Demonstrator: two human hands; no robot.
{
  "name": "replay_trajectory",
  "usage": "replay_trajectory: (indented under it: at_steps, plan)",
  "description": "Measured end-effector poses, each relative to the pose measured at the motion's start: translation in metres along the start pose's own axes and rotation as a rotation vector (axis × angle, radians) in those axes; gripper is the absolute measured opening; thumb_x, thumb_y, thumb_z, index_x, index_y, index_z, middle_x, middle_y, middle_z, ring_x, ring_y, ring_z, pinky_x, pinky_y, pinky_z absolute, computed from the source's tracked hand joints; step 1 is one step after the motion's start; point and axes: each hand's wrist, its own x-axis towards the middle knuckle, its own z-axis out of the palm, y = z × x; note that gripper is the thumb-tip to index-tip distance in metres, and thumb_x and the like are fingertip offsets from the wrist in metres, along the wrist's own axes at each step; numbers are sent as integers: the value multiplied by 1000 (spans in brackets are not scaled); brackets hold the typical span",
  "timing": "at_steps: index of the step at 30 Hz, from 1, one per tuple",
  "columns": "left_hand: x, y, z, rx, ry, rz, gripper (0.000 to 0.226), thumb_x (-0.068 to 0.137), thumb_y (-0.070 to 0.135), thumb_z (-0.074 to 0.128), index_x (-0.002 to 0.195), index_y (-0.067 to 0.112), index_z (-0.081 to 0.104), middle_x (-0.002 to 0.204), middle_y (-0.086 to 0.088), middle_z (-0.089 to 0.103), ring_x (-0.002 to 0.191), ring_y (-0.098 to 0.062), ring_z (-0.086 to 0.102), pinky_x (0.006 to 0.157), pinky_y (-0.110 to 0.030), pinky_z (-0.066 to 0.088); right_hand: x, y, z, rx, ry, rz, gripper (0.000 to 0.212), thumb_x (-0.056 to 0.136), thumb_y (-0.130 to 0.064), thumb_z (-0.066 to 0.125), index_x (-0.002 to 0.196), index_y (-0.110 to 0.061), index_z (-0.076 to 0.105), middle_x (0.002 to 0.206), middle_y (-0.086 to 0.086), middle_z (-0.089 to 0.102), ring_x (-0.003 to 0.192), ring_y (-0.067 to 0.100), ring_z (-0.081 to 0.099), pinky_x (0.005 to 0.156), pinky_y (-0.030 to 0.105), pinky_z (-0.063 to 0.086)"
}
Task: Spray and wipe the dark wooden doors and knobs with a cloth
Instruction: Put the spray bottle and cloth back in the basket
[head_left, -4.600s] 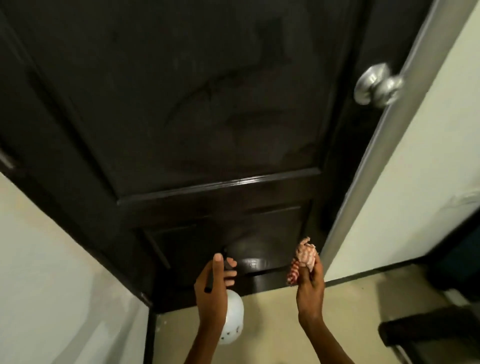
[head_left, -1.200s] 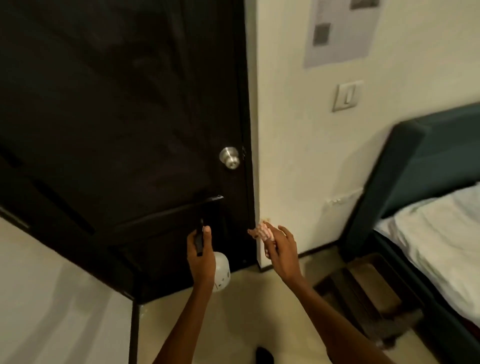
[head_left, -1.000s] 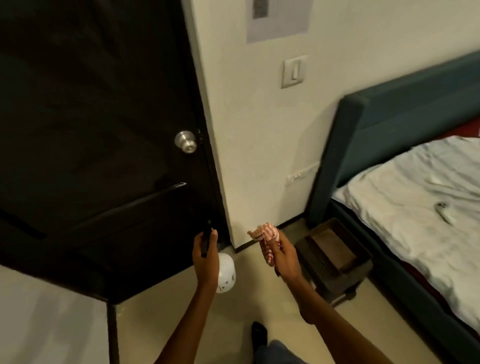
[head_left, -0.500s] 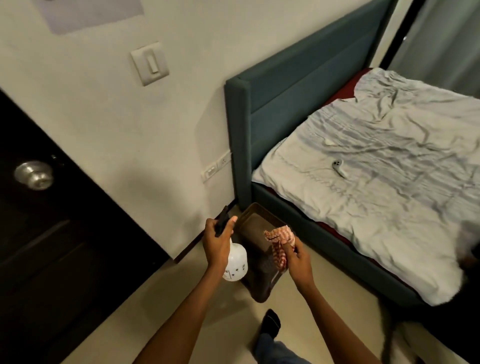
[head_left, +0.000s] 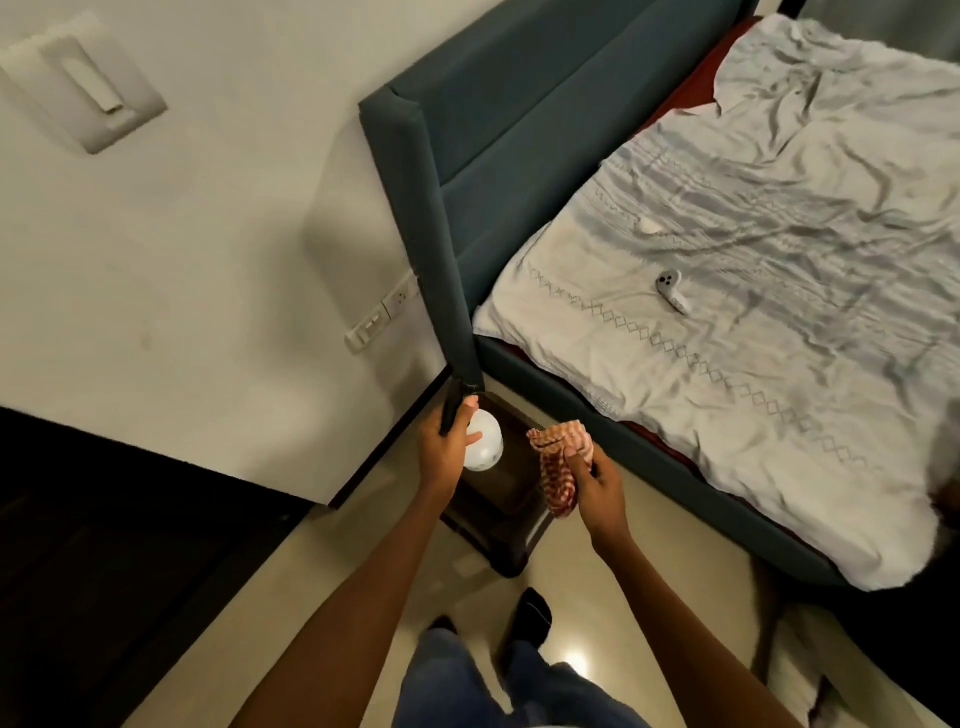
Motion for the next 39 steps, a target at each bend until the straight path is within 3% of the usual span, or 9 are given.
replay_trajectory:
  at_steps: [3, 6, 9, 15, 20, 26, 32, 36, 39]
  plan:
    - [27, -19, 10, -57, -53, -44, 28, 98, 26, 72, 123, 14, 73, 127, -10, 71, 100, -9, 75, 90, -40, 63, 18, 19, 8, 77, 42, 110, 35, 105, -29, 52, 137, -16, 61, 121, 0, 71, 110, 18, 67, 97, 38, 55]
    - [56, -44, 17, -25, -87, -125, 34, 99, 23, 71, 130, 10, 71, 127, -2, 70, 88, 5, 73, 100, -47, 58, 34, 38, 18, 174, 105, 243, 33, 105, -27, 52, 136, -16, 59, 117, -2, 69, 111, 22, 65, 100, 40, 52]
    - [92, -76, 20, 19, -147, -161, 33, 98, 25, 73, 128, 13, 73, 119, 11, 71, 93, 1, 74, 106, -49, 54, 51, 62, 28, 221, 165, 330, 32, 105, -27, 53, 133, -15, 61, 116, 0, 70, 107, 21, 66, 97, 39, 53]
    - [162, -132, 16, 243, -238, -76, 27, 92, 48, 74, 115, 36, 78, 116, 13, 77, 112, -14, 72, 106, -53, 54, 79, 105, 44, 226, 242, 453, 34, 105, -30, 51, 135, -17, 59, 122, 1, 68, 112, 26, 64, 103, 47, 50]
    - [194, -158, 26, 288, -325, -25, 21, 95, 46, 68, 115, 44, 73, 121, 17, 75, 119, -18, 69, 106, -50, 54, 105, 127, 49, 206, 265, 462, 26, 105, -26, 53, 126, -18, 66, 119, 2, 72, 109, 23, 67, 95, 39, 53]
    - [203, -177, 26, 386, -401, 82, 34, 97, 36, 64, 129, 22, 70, 128, 8, 71, 120, -14, 66, 104, -43, 56, 125, 135, 49, 198, 284, 459, 24, 104, -25, 53, 124, -19, 66, 118, 2, 71, 109, 24, 65, 98, 42, 51]
    - [224, -187, 12, 519, -415, 177, 39, 99, 33, 66, 136, 18, 65, 132, 11, 65, 117, 8, 59, 94, -14, 51, 131, 139, 51, 214, 255, 452, 23, 105, -24, 51, 123, -21, 64, 119, 2, 70, 107, 21, 66, 86, 31, 52]
    - [223, -196, -2, 591, -453, 149, 51, 99, 29, 70, 146, 14, 56, 147, -7, 56, 129, -12, 52, 107, -34, 51, 122, 144, 52, 281, 274, 492, 17, 106, -24, 48, 115, -25, 63, 117, 1, 69, 104, 20, 65, 88, 34, 53]
    - [209, -183, -12, 594, -419, 137, 68, 97, 35, 72, 157, 21, 42, 161, -1, 41, 143, -11, 39, 112, -27, 40, 117, 134, 54, 350, 256, 543, 30, 104, -26, 48, 131, -17, 59, 124, 6, 69, 114, 29, 64, 105, 49, 49]
